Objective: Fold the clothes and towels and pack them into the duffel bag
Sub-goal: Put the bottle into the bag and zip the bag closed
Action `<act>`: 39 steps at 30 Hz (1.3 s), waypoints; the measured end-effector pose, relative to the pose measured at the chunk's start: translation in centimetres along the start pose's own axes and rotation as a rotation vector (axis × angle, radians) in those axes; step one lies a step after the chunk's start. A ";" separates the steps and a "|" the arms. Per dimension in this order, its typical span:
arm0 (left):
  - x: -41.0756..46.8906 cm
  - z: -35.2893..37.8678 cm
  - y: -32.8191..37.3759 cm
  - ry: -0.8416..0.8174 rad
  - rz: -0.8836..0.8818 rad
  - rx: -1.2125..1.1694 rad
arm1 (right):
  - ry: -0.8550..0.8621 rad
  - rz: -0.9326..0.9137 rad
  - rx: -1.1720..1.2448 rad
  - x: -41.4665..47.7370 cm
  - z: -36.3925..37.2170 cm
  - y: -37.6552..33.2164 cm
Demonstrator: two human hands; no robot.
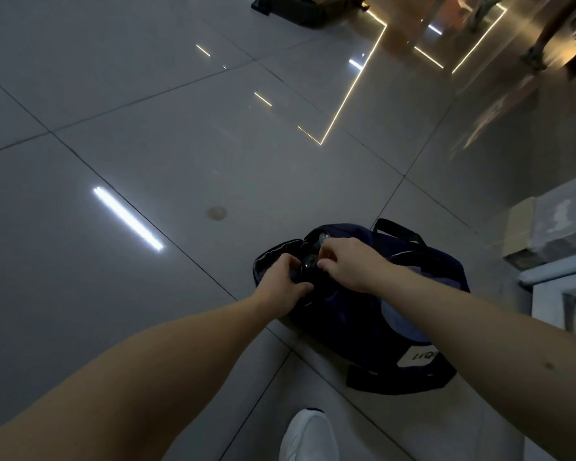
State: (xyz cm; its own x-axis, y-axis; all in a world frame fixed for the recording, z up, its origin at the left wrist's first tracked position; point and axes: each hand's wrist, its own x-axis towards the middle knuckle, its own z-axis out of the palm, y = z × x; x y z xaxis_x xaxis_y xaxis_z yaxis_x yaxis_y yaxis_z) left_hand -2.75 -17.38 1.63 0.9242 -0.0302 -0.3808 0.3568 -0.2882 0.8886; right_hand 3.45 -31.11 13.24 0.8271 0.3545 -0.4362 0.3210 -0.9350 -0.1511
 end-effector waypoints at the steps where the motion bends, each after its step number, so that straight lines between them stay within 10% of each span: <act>1: -0.2 0.2 0.1 0.033 0.008 0.031 | 0.080 0.061 0.011 0.0 0.4 -0.2; 8: -1.1 1.0 1.0 0.185 0.006 0.007 | 0.090 0.390 0.030 1.2 0.3 -1.2; 23: -0.8 1.7 3.4 0.157 0.072 0.121 | 0.068 0.317 0.406 1.7 0.1 -1.0; 31: -0.5 1.1 2.5 0.240 -0.084 -0.172 | 0.301 0.362 0.087 0.4 0.5 -0.4; 39: 0.5 -1.2 3.5 0.393 -0.146 -0.171 | 0.159 0.360 0.055 0.6 1.5 -1.7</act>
State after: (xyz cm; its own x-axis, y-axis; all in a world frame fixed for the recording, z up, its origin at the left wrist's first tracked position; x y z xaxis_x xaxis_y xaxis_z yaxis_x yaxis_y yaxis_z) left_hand -0.83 -17.24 4.90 0.8321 0.3746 -0.4089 0.4743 -0.0987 0.8748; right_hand 2.70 -29.38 11.93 0.9448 -0.0027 -0.3276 -0.0246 -0.9977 -0.0628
